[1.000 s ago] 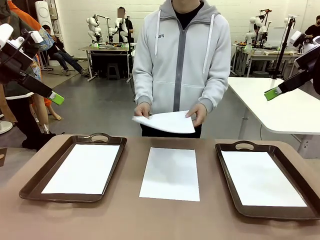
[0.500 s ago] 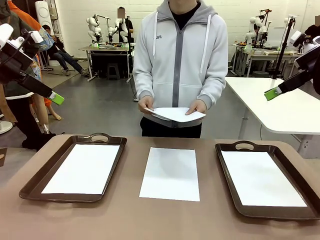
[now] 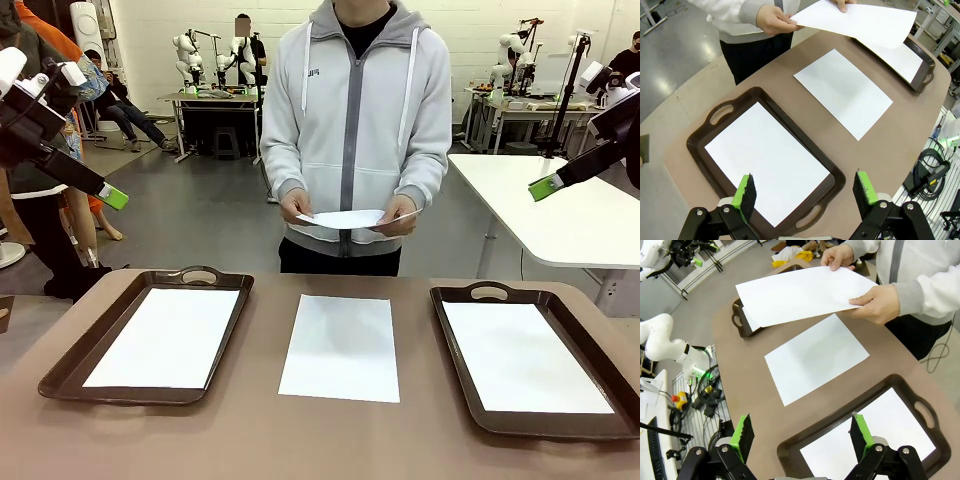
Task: Sort the A4 documents.
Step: Receive the A4 Paper.
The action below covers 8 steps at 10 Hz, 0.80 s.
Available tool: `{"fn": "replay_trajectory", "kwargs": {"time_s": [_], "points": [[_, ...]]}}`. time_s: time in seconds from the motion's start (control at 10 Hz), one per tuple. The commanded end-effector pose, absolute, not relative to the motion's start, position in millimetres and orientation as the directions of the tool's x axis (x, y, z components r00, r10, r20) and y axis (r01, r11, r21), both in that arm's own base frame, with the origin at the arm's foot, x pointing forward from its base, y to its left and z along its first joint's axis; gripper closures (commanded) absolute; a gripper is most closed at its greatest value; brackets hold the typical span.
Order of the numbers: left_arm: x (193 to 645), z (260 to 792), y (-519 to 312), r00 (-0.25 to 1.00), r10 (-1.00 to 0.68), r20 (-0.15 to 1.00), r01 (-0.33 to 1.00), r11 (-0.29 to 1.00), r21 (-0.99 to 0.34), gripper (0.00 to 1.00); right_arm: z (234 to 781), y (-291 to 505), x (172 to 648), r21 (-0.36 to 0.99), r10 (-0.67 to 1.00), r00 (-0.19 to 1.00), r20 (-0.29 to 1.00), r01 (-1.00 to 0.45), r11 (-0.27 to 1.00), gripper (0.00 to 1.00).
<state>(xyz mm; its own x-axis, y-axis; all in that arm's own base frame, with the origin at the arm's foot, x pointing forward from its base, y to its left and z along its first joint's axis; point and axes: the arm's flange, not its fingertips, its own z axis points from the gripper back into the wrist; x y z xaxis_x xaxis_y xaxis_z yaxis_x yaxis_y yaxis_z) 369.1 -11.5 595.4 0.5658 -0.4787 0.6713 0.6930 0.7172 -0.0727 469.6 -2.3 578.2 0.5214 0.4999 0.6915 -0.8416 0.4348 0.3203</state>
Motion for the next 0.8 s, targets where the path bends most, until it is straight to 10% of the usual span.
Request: {"fn": "replay_trajectory", "kwargs": {"time_s": [0.0,0.7], "points": [[370.6,594.8,-11.4,0.566,-0.47,0.677,0.69,0.72,-0.077,0.0,578.2,-0.7,469.5,0.316,0.51,0.517,0.687,-0.845,0.431,0.0],[370.6,594.8,-11.4,0.566,-0.47,0.677,0.69,0.72,-0.077,0.0,578.2,-0.7,469.5,0.316,0.51,0.517,0.687,-0.845,0.431,0.0]]}}
